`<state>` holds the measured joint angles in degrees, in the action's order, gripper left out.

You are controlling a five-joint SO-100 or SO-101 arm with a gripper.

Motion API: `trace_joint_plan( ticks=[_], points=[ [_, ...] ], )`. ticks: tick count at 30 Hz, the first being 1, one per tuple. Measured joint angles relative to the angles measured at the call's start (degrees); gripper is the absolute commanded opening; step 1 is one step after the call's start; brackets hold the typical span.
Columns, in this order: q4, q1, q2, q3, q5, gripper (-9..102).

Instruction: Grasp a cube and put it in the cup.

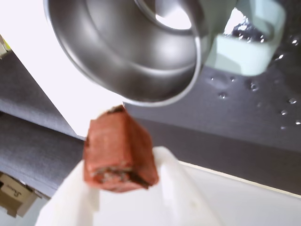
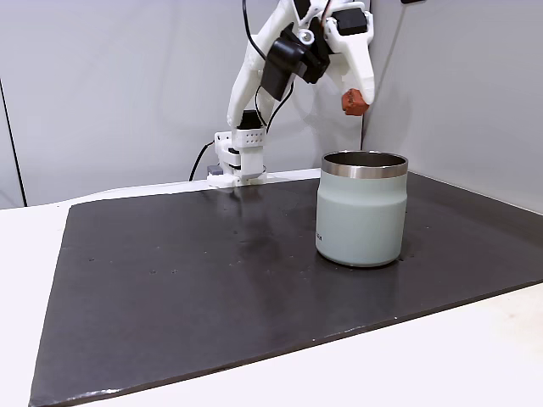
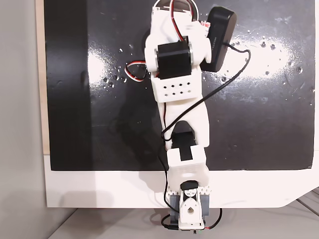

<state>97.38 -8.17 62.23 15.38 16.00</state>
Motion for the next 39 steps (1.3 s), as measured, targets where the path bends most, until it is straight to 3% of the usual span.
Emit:
trace_joint_plan(
  ticks=[12,17,20,39],
  points=[
    [0.00,0.70,-2.46,-2.02,-0.09,8],
    [0.00,1.58,-2.46,-2.20,-0.09,22],
    [0.00,1.32,-2.46,-2.20,-0.09,25],
    [0.09,0.09,-1.67,-1.05,-0.09,25]
  ],
)
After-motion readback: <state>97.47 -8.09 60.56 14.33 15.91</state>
